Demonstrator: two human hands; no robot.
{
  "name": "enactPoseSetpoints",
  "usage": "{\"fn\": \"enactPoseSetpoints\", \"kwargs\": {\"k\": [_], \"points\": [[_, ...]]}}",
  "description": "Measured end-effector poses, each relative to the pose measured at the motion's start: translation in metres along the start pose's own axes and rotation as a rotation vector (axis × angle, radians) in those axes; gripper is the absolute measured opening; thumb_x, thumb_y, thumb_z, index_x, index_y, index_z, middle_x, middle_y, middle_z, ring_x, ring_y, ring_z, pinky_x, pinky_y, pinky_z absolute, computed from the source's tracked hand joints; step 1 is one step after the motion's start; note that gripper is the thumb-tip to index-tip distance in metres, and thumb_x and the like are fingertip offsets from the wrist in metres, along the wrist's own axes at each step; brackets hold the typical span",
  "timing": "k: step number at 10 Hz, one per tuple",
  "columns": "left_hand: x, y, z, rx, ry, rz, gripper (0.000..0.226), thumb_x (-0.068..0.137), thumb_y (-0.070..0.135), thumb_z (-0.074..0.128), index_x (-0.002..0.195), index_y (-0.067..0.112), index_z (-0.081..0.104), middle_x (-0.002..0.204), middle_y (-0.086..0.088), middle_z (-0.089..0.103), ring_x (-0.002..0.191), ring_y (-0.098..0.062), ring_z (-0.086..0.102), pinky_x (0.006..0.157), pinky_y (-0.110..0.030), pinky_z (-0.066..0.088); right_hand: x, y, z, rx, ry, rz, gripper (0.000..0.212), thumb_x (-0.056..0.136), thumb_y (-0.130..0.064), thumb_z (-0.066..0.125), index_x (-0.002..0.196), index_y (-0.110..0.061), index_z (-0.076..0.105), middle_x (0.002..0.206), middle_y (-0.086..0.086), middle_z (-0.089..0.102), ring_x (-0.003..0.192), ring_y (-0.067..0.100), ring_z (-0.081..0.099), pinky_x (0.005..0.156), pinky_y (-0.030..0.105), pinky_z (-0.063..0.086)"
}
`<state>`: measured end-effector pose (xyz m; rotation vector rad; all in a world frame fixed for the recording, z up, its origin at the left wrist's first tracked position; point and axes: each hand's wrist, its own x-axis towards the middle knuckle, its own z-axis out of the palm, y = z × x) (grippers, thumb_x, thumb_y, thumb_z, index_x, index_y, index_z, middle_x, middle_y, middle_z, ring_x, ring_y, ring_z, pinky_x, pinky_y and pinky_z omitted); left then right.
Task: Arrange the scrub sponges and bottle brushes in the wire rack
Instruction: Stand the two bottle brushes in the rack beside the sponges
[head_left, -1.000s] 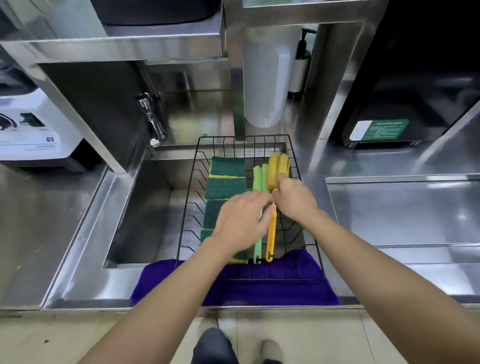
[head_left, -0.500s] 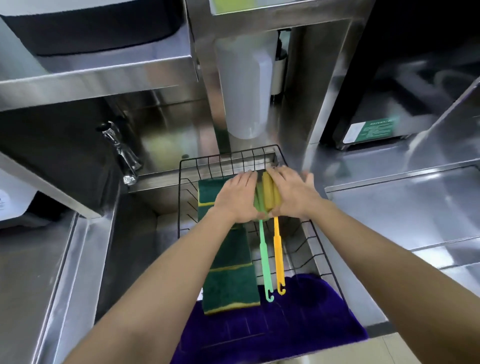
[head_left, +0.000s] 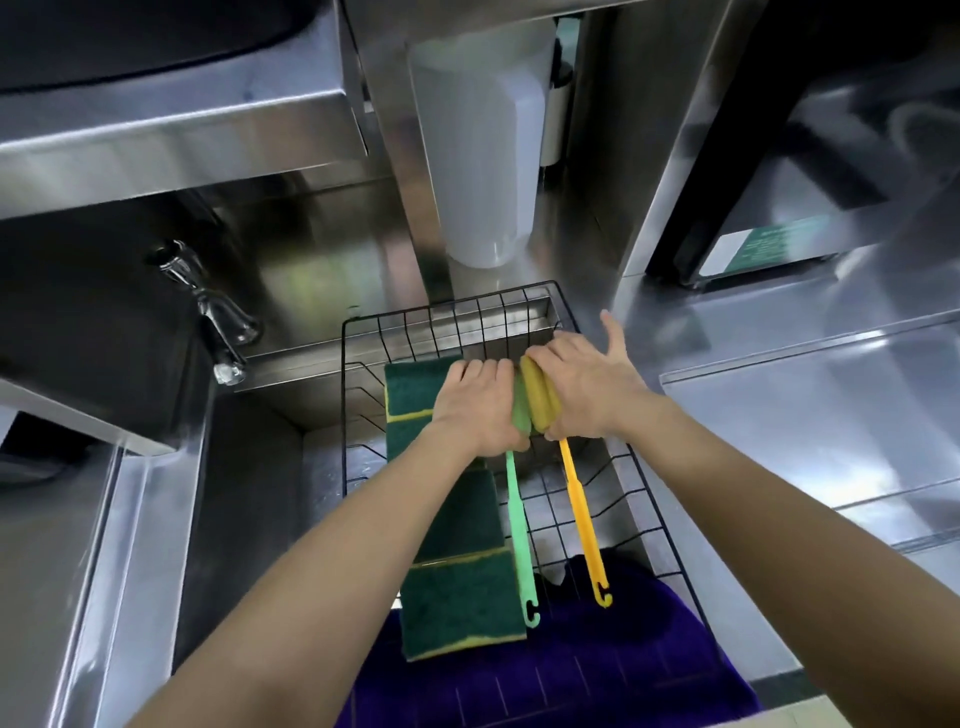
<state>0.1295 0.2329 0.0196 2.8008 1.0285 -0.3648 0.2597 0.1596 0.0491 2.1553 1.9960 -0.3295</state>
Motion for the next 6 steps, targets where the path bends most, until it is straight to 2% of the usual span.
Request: {"fn": "enactPoseSetpoints", "kwargs": {"k": [1, 2, 3, 4, 5, 6], "points": [[-0.002, -0.004, -0.001, -0.01, -0.043, -0.044, 0.078, 0.07, 0.063, 0.069, 0.122, 0.014, 0.038, 0.122, -0.003, 0.047, 0.116, -0.023, 0.041, 0.102, -0.038, 0.023, 0.002, -0.003, 0.005, -0.096, -0.031, -0.052, 0.097, 0.068, -0.059, 0.068, 0.144, -0.016, 0.025, 0.146, 0.004, 0.041, 0.145, 0.02, 0.021, 0.111, 0.059, -0.015], [-0.006, -0.004, 0.002, 0.023, -0.016, -0.059, 0.084, 0.069, 0.071, 0.065, 0.126, 0.016, 0.037, 0.127, -0.004, 0.045, 0.122, -0.025, 0.036, 0.106, -0.041, 0.019, 0.005, -0.006, 0.008, -0.136, -0.055, -0.043, 0.099, 0.068, -0.061, 0.067, 0.144, -0.014, 0.025, 0.148, 0.003, 0.041, 0.146, 0.019, 0.021, 0.111, 0.061, -0.016], [-0.014, -0.005, 0.008, 0.011, 0.006, -0.037, 0.098, 0.075, 0.072, 0.06, 0.145, 0.016, 0.022, 0.145, -0.007, 0.033, 0.136, -0.026, 0.022, 0.112, -0.041, 0.012, 0.005, -0.009, 0.008, -0.2, -0.093, -0.021, 0.103, 0.071, -0.065, 0.061, 0.148, -0.014, 0.017, 0.155, 0.001, 0.032, 0.149, 0.019, 0.012, 0.109, 0.062, -0.017], [-0.021, -0.01, 0.005, -0.025, 0.004, -0.024, 0.104, 0.08, 0.072, 0.054, 0.152, 0.015, 0.006, 0.158, -0.006, 0.016, 0.145, -0.022, 0.006, 0.116, -0.038, 0.004, 0.004, -0.009, 0.007, -0.229, -0.104, 0.002, 0.106, 0.072, -0.067, 0.058, 0.15, -0.014, 0.01, 0.158, 0.004, 0.024, 0.15, 0.02, 0.007, 0.109, 0.062, -0.017], [-0.033, -0.016, -0.005, -0.088, -0.041, -0.017, 0.092, 0.086, 0.069, 0.047, 0.153, 0.022, 0.005, 0.16, -0.002, 0.009, 0.146, -0.018, 0.004, 0.117, -0.037, 0.005, -0.003, -0.01, 0.003, -0.209, -0.091, 0.01, 0.107, 0.071, -0.068, 0.058, 0.151, -0.014, 0.01, 0.158, 0.007, 0.023, 0.149, 0.021, 0.008, 0.112, 0.061, -0.011], [-0.048, -0.021, -0.033, -0.102, 0.064, -0.033, 0.078, 0.09, 0.066, 0.043, 0.152, 0.025, 0.018, 0.159, -0.002, 0.016, 0.145, -0.02, 0.013, 0.116, -0.038, 0.013, -0.013, -0.004, -0.021, -0.128, -0.057, 0.009, 0.091, 0.074, -0.062, 0.06, 0.146, -0.019, 0.026, 0.15, 0.006, 0.036, 0.143, 0.024, 0.025, 0.114, 0.059, -0.001]]}}
